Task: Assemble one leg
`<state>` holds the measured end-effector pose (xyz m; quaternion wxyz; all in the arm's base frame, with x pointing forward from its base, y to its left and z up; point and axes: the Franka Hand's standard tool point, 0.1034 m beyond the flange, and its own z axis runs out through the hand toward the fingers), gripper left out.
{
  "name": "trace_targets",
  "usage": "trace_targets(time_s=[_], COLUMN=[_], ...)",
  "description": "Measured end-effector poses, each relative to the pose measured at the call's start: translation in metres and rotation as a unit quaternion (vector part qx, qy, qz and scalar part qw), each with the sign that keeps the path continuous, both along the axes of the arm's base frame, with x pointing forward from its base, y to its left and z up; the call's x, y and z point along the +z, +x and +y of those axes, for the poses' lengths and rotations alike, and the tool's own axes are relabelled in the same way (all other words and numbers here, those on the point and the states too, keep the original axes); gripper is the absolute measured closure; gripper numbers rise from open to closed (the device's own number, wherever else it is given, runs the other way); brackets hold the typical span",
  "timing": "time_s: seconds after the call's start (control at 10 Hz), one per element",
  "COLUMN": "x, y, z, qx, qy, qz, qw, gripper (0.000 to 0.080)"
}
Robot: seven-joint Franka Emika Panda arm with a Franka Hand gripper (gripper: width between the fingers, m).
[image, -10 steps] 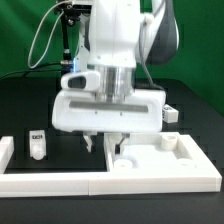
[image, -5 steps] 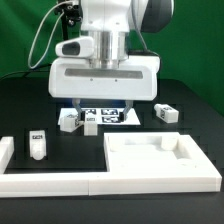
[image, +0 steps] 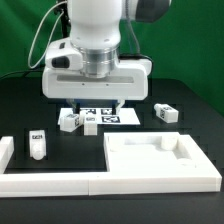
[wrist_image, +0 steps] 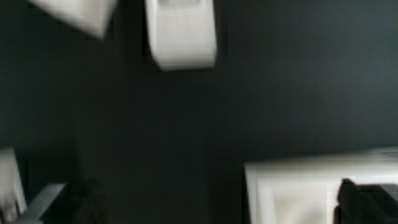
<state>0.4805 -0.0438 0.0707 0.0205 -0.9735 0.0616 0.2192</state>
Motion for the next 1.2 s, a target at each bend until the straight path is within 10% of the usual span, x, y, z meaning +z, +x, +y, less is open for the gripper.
trace_targets(time_s=[0.5, 0.7, 1.2], x=[-0.008, -0.015, -0.027], y=[-0.018, -0.016, -0.018], z=[0.000, 0.002, -0.001], qx=[-0.011, 0.032, 0.025], qy=[0.017, 0.057, 0.048], qz=[0.180, 0.249, 0.249], qw=[0.983, 0.966, 0.967], gripper=[0.0151, 0.0151, 0.0151])
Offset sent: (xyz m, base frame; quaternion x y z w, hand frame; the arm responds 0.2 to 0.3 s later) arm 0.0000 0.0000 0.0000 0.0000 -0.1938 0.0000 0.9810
